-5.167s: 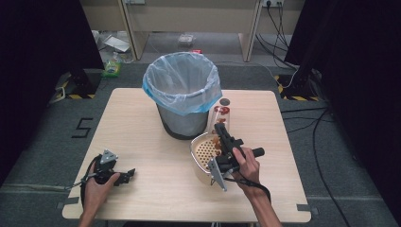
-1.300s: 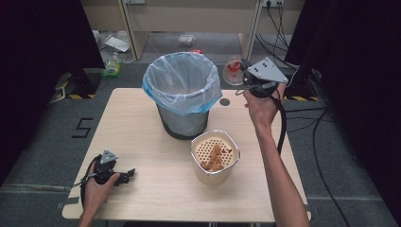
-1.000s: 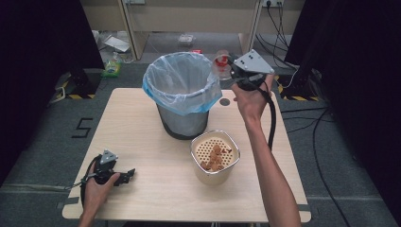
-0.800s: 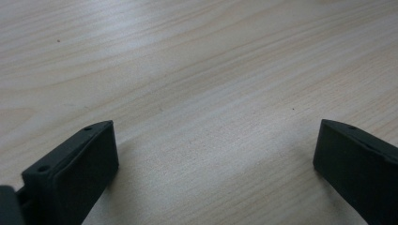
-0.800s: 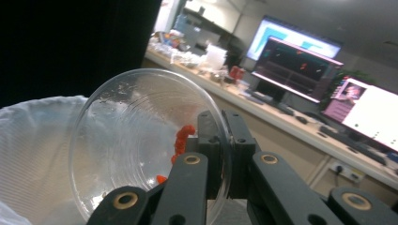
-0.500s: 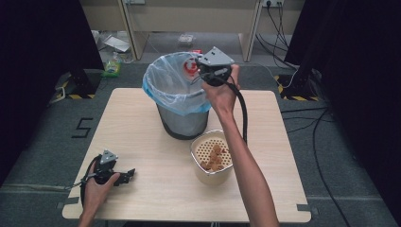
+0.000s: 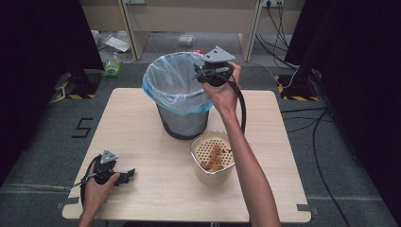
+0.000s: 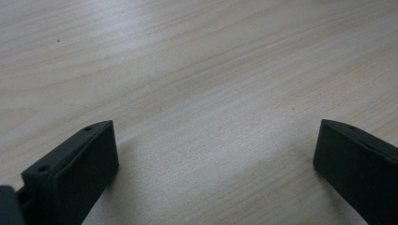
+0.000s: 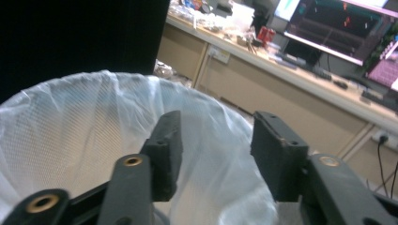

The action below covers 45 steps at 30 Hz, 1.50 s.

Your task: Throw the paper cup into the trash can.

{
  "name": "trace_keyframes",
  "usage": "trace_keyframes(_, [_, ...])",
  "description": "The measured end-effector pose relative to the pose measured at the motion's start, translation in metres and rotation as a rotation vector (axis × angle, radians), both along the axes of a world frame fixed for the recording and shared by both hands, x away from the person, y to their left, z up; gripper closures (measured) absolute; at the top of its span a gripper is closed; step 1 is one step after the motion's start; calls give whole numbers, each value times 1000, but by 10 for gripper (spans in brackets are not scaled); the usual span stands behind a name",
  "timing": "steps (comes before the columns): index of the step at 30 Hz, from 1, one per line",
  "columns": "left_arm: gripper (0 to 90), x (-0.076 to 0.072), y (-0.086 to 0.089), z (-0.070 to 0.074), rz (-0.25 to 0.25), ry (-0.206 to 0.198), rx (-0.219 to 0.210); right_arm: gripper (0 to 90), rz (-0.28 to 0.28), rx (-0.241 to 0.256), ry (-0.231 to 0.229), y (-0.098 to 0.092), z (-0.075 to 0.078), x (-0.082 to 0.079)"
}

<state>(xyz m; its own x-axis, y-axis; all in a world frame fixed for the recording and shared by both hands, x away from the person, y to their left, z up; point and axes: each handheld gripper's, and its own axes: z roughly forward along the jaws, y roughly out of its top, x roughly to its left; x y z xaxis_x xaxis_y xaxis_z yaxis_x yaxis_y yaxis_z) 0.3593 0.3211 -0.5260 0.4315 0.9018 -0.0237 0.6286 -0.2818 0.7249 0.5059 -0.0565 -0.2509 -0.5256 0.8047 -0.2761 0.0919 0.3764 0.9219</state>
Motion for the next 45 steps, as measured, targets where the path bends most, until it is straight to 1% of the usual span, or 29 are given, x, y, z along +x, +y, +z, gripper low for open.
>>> trace_keyframes(3, [0,0,0,0,0,0,0,472,-35,8,16,-18,-1,-3])
trace_keyframes(7, [0,0,0,0,0,0,0,439,-56,44,30,-41,-1,-8])
trace_keyframes(8, [0,0,0,0,0,0,0,427,-58,60,47,-50,-1,-10])
trace_keyframes(11, [0,0,0,0,2,-1,0,411,-72,62,49,-64,-2,-16])
trace_keyframes(13, [0,0,0,0,2,-1,0,402,-73,70,63,-73,-5,-20])
trace_keyframes(16, [0,0,0,0,2,-1,0,396,-80,61,66,-84,-11,-26])
trace_keyframes(17, [0,0,0,0,2,-1,0,392,-81,62,73,-90,-15,-29])
trace_keyframes(21, [0,-1,0,0,3,-1,0,389,-90,58,89,-105,-26,-36])
trace_keyframes(23, [0,-1,0,0,3,-1,1,392,-96,49,88,-112,-31,-39])
trace_keyframes(26, [0,-1,0,0,3,-1,0,390,-105,55,93,-123,-40,-46])
trace_keyframes(28, [0,-1,0,0,3,-1,0,388,-111,56,106,-130,-47,-50])
trace_keyframes(32, [0,-1,0,0,3,-1,0,383,-129,42,118,-144,-62,-61])
trace_keyframes(33, [0,-1,0,0,3,-1,0,380,-131,36,132,-147,-67,-64])
trace_keyframes(37, [0,-1,0,0,2,0,0,371,-136,30,153,-158,-85,-76])
trace_keyframes(40, [0,0,0,0,-3,0,0,370,-144,27,160,-163,-95,-81])
trace_keyframes(43, [0,0,0,0,-3,0,0,364,-149,21,192,-168,-110,-86])
trace_keyframes(45, [0,0,0,0,-3,0,0,361,-154,12,202,-170,-117,-90])
